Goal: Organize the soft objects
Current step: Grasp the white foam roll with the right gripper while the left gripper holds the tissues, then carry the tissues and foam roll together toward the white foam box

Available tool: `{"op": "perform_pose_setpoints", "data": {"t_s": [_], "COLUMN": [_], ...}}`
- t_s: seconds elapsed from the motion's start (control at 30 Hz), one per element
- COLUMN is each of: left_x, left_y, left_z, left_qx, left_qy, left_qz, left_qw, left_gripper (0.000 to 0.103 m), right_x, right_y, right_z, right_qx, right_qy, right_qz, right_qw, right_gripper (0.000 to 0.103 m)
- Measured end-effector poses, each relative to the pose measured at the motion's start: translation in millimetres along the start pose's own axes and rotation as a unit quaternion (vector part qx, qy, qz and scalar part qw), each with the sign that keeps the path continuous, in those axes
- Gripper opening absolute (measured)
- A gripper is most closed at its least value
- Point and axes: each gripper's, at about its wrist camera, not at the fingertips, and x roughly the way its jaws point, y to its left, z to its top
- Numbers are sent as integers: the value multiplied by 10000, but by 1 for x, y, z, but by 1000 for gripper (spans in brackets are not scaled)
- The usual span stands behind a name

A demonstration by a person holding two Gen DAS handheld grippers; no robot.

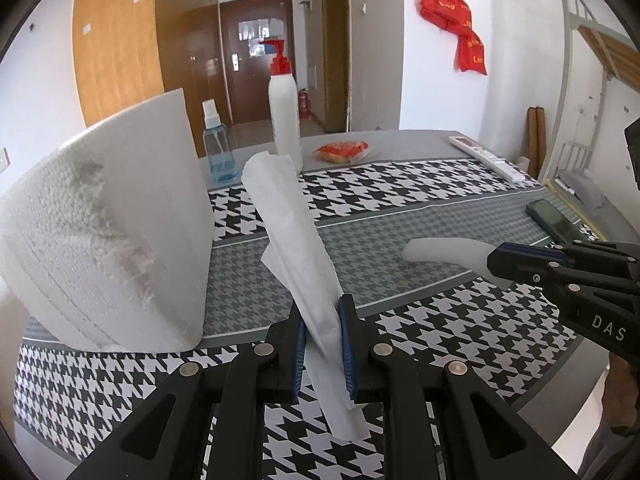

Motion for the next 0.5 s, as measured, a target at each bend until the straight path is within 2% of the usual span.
{"op": "perform_pose_setpoints", "data": {"t_s": [0.5], "left_x": [-18], "left_y": [5], "left_z": [2], "left_qx": [156], "left_qy": [-258], "left_qz": [-118], "left_qw": [9995], "left_gripper": [17], "right_x": [-18], "right_y": [10], "right_z": [4], "right_qx": [191], "right_qy": [-368], "right_qz": [-193], "right_qw": [9990], "right_gripper": [11]}}
